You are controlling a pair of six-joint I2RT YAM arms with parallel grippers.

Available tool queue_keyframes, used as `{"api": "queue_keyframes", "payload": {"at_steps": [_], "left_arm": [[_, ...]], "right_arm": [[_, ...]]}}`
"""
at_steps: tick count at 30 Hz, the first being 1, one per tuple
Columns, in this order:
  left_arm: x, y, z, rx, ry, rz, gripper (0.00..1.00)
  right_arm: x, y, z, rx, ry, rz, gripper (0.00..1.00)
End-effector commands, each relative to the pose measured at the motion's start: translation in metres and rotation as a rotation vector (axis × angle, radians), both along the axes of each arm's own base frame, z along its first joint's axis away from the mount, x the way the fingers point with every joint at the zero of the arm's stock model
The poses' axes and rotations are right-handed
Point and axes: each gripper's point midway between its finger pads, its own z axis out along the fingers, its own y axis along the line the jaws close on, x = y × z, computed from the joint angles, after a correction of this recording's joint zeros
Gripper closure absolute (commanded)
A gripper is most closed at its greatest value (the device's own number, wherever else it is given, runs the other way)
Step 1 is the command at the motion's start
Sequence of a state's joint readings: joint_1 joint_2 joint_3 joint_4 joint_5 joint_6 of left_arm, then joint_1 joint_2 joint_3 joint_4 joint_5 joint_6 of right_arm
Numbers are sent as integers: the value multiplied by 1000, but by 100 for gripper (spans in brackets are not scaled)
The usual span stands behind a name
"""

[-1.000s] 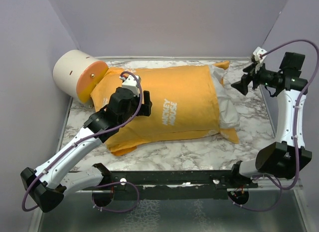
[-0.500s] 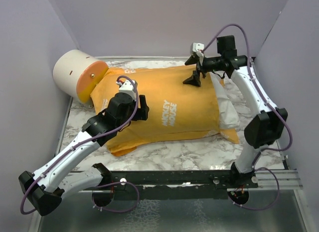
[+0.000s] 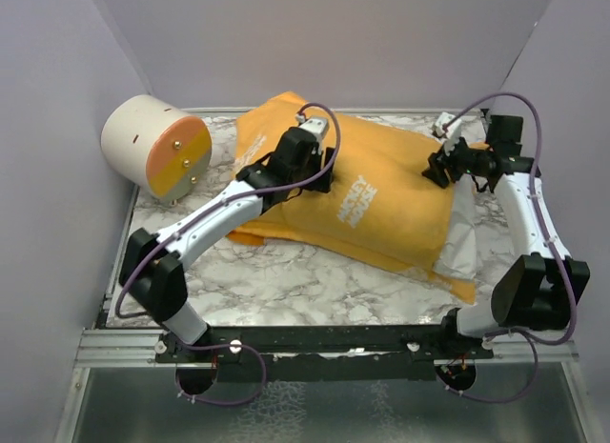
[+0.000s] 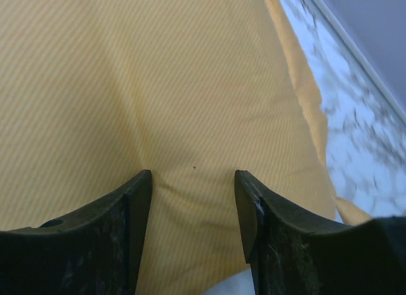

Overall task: Put the pillow into the pillowcase
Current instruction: Stuff the pillow into the pillowcase.

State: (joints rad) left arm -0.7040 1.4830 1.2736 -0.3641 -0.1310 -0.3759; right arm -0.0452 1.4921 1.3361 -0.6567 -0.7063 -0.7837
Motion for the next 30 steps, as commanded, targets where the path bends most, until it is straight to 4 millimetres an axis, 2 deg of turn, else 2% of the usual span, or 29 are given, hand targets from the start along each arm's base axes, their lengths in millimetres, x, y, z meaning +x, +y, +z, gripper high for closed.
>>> {"api": "queue_keyframes", "payload": {"at_steps": [1,4,6,8,11,13,14,17,18,19,21,24,27,30], "left_arm": [[42,-77,-2,-61,-22,-181,32],[78,-114,13,-87,-91,-224,30],[102,-133,31,-87,-161,-241,28],[126,-141,61,-70,-262,-232,25],[145,-134,119,-65,-386,-189,21],[141,-118,156,-82,-433,-167,18],[135,-107,163,-88,-425,-164,18],[99,-75,157,-150,-367,-198,17],[85,-63,147,-180,-355,-200,15],[67,-48,147,-227,-366,-195,12],[35,-21,121,-290,-341,-178,7],[-7,11,79,-380,-240,-152,6],[-49,16,33,-459,-85,-180,8],[-72,18,0,-505,37,-170,11]], "right_arm": [[-57,-62,-60,-130,181,-130,45],[-90,-42,-59,-78,204,-34,44],[-107,-21,-40,-2,190,67,38],[-119,0,-15,94,165,174,30],[-128,24,21,179,118,300,20],[-128,28,37,165,52,355,16],[-127,28,43,143,16,372,14],[-129,26,57,68,-95,437,9],[-131,28,60,51,-134,467,7],[-135,30,64,42,-171,499,5],[-142,41,68,37,-231,567,1],[-166,75,58,40,-264,733,0],[-187,113,41,50,-215,877,0],[-187,140,20,-12,-148,892,0]]}}
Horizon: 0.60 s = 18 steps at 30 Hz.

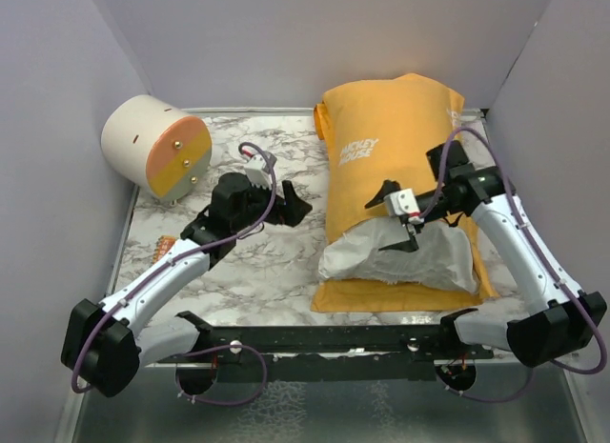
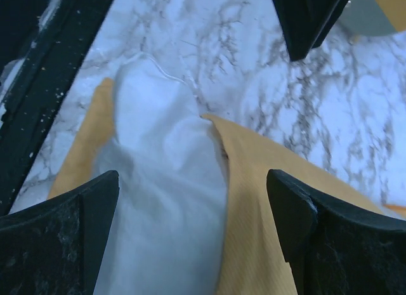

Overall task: Put the pillow into the pillowcase
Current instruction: Stuff the pillow into the pillowcase.

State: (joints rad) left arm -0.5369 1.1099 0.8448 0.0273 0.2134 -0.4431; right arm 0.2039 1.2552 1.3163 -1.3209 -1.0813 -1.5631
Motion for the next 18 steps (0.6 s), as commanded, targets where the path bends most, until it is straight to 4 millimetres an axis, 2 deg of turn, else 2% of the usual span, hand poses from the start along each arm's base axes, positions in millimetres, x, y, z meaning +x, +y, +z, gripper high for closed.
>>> {"api": "queue_keyframes", "payload": {"at_steps": [1,5,8,11,14,15,18], "left_arm": [[-39,-15,-42,-143,204,-93,12],[-52,-13,-67,-187,279,-86,13],[-60,-10,-82,-205,325,-70,12],[-69,-14,-95,-255,356,-74,10],[-81,-24,-112,-255,401,-105,9],[-84,-29,-117,-241,411,-115,8],[-81,-35,-130,-194,421,-119,8]], "right_arm": [[0,36,-26,-83,7,29,0],[44,36,-56,-216,-62,-162,5],[103,23,-60,-264,-173,-467,18],[144,12,-47,-236,-221,-701,41],[163,15,-18,-123,-246,-814,63],[169,15,-8,-86,-256,-846,66],[185,12,15,-11,-277,-941,69]]}}
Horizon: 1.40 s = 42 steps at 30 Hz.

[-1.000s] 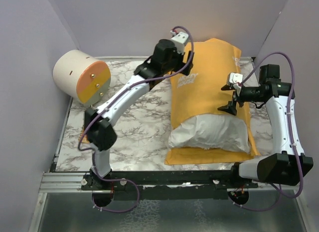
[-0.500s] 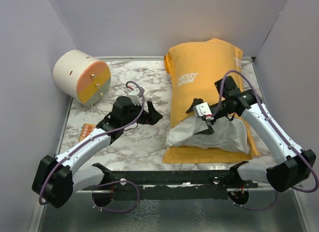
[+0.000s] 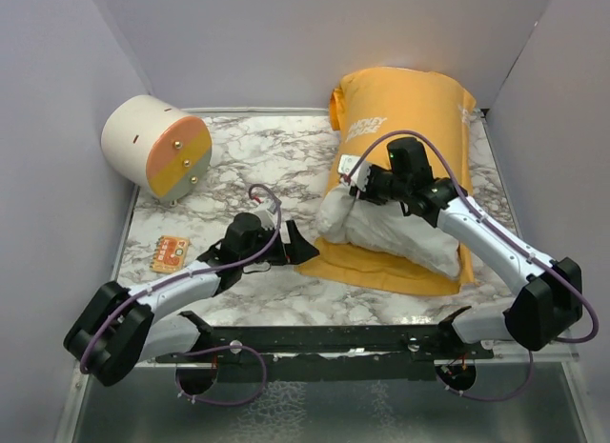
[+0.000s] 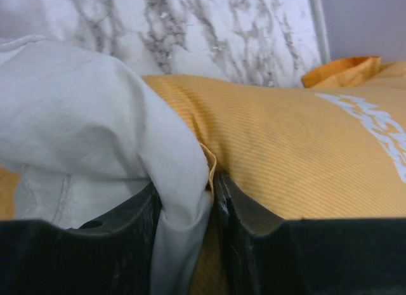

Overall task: Put the pillow into the pillowcase
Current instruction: Stuff the pillow into the pillowcase.

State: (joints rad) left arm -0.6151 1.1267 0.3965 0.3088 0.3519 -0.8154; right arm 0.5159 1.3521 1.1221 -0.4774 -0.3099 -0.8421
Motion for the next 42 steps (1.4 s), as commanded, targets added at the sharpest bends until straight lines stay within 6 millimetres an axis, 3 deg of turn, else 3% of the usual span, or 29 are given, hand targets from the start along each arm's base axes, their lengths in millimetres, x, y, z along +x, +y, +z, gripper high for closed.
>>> {"api": "queue_keyframes", "payload": {"at_steps": [1,7,10,13,17,19,22,24,28,33,38,42], "left_arm": [[8,-17,2,-19,-28,-24,8],[53,-15,-12,132,-33,84,9],[68,-15,-20,149,-5,143,10],[72,-13,-34,168,44,179,11],[66,-11,-40,159,56,177,11],[63,-13,-39,144,56,164,12],[60,-24,-41,116,76,110,12],[58,-33,-44,91,95,70,16],[61,-39,-43,73,95,54,17],[63,-41,-41,63,89,55,24],[58,-46,-44,37,103,24,52],[58,-46,-41,37,82,12,100]], "right_arm": [[71,-22,78,170,-247,-355,70],[74,-12,66,191,-168,-356,68],[57,2,71,208,-105,-239,39],[16,23,96,249,-40,-17,13],[-65,44,114,241,84,398,10],[-104,45,109,252,153,573,10],[-130,47,86,267,199,690,10],[-129,47,64,233,189,707,11],[-112,57,39,149,125,684,10],[-79,68,-5,-21,33,581,10],[-42,58,-29,-93,-71,387,11],[-22,40,-44,-149,-141,249,17]]}}
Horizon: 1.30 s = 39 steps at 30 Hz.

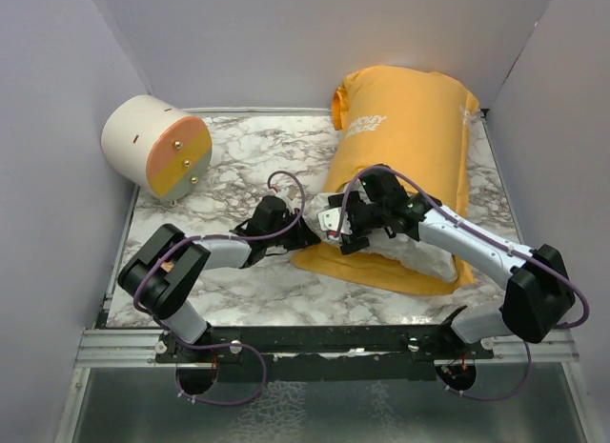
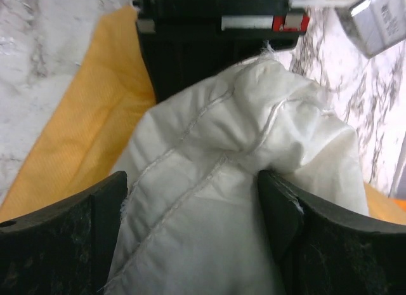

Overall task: Put the pillow into the pillowcase
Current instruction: Stuff the pillow into the pillowcase.

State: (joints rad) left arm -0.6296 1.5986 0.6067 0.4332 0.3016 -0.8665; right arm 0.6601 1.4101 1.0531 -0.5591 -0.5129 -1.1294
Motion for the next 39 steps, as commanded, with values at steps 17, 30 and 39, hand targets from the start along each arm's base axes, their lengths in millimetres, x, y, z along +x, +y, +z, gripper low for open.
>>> {"api": "queue_keyframes", "payload": {"at_steps": [17,30,39], "left_arm": [[7,47,53,72,-186,41,100],[-5,52,67,29,-188,-1,100],[-10,63,52,85,-148,25,100]], "right_arm": [[84,-144,-26,-298,-266,-567,98],[110,-152,-80,-333,-200,-766,96],[104,-106,-62,-109,-66,-701,95]]}}
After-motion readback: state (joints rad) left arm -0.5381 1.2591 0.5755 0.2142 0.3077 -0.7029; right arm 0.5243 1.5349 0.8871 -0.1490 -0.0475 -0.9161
